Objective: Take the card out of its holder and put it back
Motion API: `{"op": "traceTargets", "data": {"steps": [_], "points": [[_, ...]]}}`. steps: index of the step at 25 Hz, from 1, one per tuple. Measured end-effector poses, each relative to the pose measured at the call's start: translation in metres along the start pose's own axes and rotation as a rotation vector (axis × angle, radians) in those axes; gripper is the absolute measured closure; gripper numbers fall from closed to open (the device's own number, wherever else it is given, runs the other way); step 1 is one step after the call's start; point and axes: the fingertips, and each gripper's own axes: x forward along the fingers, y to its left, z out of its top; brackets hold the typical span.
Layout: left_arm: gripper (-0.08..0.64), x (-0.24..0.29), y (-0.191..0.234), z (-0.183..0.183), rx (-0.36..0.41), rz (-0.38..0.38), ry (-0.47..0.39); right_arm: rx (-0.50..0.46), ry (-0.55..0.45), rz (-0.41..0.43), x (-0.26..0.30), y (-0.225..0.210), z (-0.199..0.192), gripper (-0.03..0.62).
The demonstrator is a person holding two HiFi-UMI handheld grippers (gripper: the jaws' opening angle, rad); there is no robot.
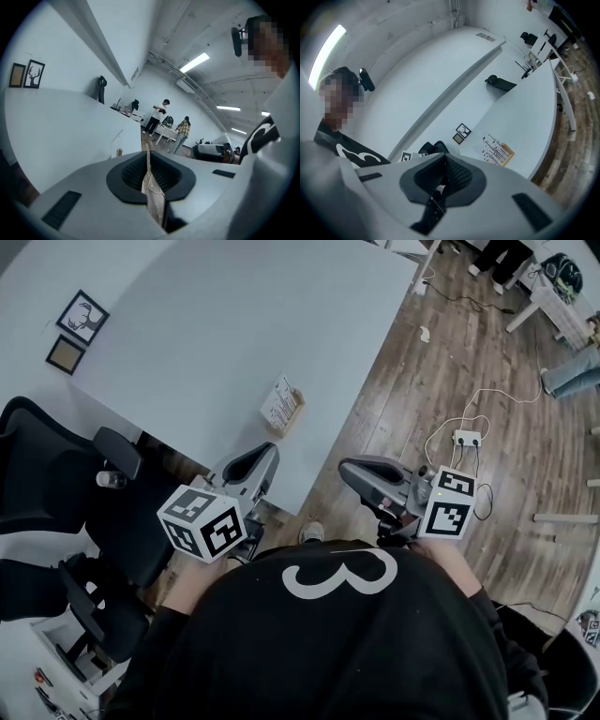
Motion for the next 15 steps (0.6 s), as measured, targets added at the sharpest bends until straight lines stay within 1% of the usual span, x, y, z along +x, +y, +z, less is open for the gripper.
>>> {"op": "traceTargets", "data": {"steps": [2,5,7,9,12,15], "points": [[0.543,0.004,0.013,0.003,0.002,0.023,-0.003,0.004,0.002,-0.005,0.004,-0.007,0.004,0.581],[0.535,0.01,0.027,0.005,0.012,0.033,-0.008,0.01,0.004,-0.013,0.009,-0.016,0.008,0.581],[0.481,0.015,0.035,0.005,0.009,0.04,0.0,0.016,0.004,-0.017,0.012,-0.021,0.01,0.581],[0.445,0.021,0.045,0.004,-0.004,0.056,0.013,0.024,0.005,-0.02,0.014,-0.025,0.011,0.581],[0.423,0.027,0.059,0.004,0.001,0.083,0.025,0.03,0.007,-0.03,0.015,-0.03,0.011,0.581],[0.422,0.034,0.067,0.002,0.019,0.083,0.027,0.033,0.0,-0.04,0.012,-0.034,0.009,0.581]]}}
